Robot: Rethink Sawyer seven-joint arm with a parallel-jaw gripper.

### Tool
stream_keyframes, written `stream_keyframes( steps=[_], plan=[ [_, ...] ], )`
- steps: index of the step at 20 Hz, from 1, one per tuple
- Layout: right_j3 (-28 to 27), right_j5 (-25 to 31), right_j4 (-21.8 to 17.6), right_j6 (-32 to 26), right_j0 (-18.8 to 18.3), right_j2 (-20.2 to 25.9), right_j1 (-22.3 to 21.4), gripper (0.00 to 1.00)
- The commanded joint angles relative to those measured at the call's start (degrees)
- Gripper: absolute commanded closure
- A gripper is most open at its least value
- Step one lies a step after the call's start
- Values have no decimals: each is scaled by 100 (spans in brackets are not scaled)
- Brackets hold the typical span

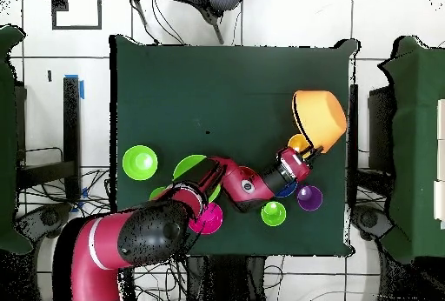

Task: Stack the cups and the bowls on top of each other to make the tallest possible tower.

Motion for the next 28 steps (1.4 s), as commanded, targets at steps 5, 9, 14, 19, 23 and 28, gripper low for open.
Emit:
stream_keyframes(
  steps=[5, 9, 14, 19, 23, 28],
  plan=[
    [-904, -162, 11, -120, 95, 668, 825, 100],
    [-1059, -260, -127, 165, 93, 692, 971, 100],
    [-882, -892, -579, 1139, 112, 771, 932, 100],
    [-928, -845, -853, 1292, 157, 804, 1036, 100],
    [-944, -764, -853, 1196, 163, 846, 1043, 100],
    [-971, -691, -828, 958, 143, 855, 1076, 100]
  ],
)
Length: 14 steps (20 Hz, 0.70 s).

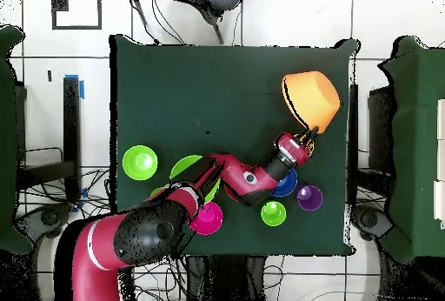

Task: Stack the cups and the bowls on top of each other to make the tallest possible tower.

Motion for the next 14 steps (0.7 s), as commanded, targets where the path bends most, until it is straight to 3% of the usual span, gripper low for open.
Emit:
stream_keyframes(
  steps=[1, 8, 14],
  plan=[
    [-660, -310, -194, 973, 58, 1127, 832, 100],
    [-693, -367, -35, 590, 18, 1156, 838, 100],
    [-688, -495, -52, -167, 65, 1070, 927, 100]
  ],
)
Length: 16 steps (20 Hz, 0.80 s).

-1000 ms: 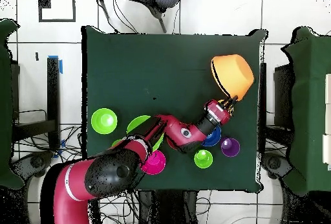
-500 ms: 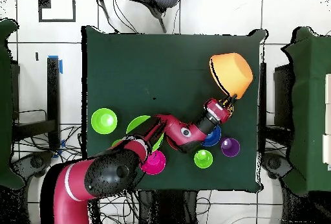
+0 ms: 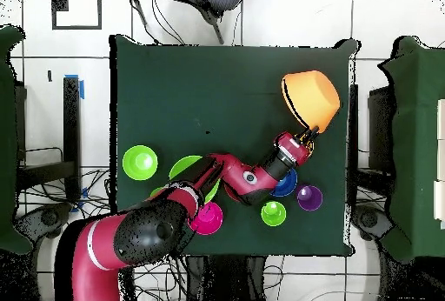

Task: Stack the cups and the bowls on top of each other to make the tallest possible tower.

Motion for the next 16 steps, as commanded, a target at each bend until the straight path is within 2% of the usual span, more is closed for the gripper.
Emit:
stream_keyframes(
  steps=[1, 4, 16],
  plan=[
    [-654, -530, -64, -265, 78, 1074, 914, 100],
    [-615, -677, -116, -648, 155, 1008, 935, 100],
    [-711, -917, -92, -1120, 265, 858, 1089, 100]
  ],
)
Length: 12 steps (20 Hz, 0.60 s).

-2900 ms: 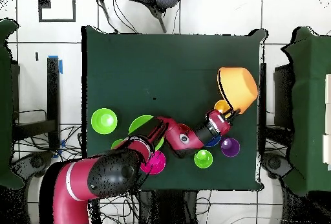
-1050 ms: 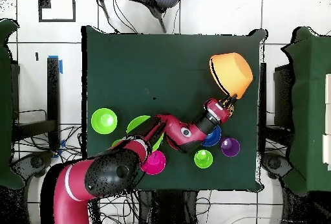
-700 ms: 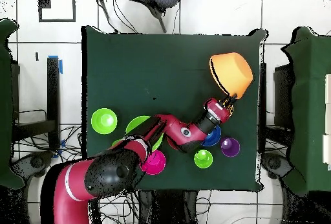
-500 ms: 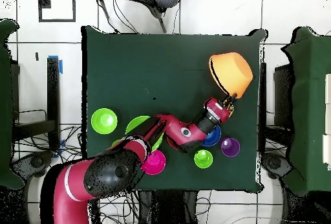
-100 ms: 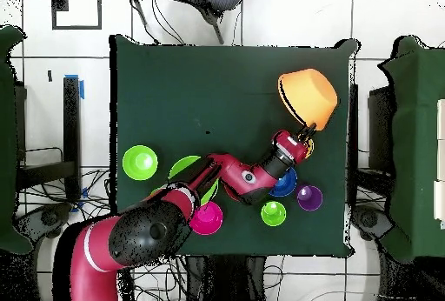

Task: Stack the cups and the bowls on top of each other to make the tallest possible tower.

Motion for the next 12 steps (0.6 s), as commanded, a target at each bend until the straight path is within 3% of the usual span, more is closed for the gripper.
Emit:
stream_keyframes(
  steps=[1, 6, 12],
  plan=[
    [-615, -910, -81, -1099, 120, 1082, 911, 100],
    [-644, -1317, 129, -1837, 125, 1036, 922, 100],
    [-694, -1289, 354, -2634, 163, 955, 1022, 100]
  ],
)
